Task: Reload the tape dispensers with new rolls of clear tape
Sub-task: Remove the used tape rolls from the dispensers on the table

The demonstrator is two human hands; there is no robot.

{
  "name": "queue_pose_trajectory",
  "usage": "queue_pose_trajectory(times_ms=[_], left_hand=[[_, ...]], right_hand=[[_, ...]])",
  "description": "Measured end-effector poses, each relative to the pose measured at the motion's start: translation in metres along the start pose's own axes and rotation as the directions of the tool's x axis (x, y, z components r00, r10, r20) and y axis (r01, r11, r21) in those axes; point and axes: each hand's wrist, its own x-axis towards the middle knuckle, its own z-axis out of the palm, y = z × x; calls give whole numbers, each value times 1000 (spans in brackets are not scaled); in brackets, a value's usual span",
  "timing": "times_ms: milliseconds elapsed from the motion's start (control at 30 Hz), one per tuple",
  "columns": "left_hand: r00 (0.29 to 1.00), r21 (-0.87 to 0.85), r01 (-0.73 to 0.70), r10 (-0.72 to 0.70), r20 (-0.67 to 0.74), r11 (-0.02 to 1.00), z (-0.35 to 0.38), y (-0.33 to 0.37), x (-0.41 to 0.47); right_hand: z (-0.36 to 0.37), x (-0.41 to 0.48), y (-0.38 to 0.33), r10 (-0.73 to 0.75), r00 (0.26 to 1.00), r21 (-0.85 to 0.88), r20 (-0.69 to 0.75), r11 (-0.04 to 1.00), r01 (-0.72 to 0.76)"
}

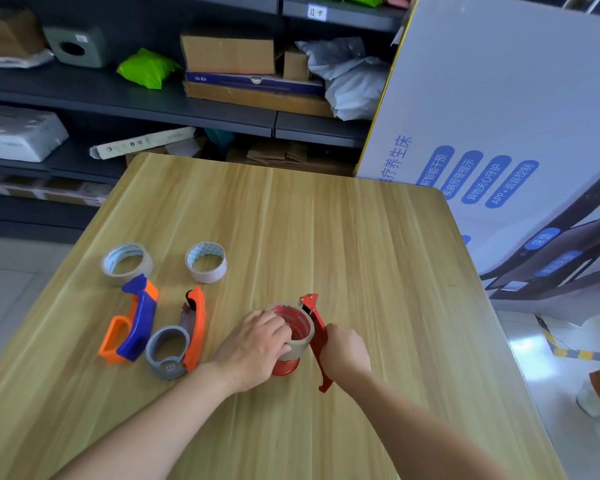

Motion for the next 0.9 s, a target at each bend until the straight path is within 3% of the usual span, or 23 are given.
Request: queue_pose_trajectory(times_ms=[300, 467, 600, 900], left_hand=[[957, -143, 277, -286, -44, 950, -11, -25, 20], [920, 28, 377, -371, -125, 926, -13, -35, 41], [876, 69, 471, -475, 82, 879, -13, -42, 61], [809, 216, 474, -519, 278, 854, 6, -73, 110]], right_hand=[[4, 2, -2, -30, 999, -46, 39, 998, 32], [4, 4, -5, -28, 988, -129, 155, 990, 49], [6, 12, -8, -18, 988, -153, 154, 987, 41], [4, 33, -20, -53, 999, -5, -9, 999, 53]])
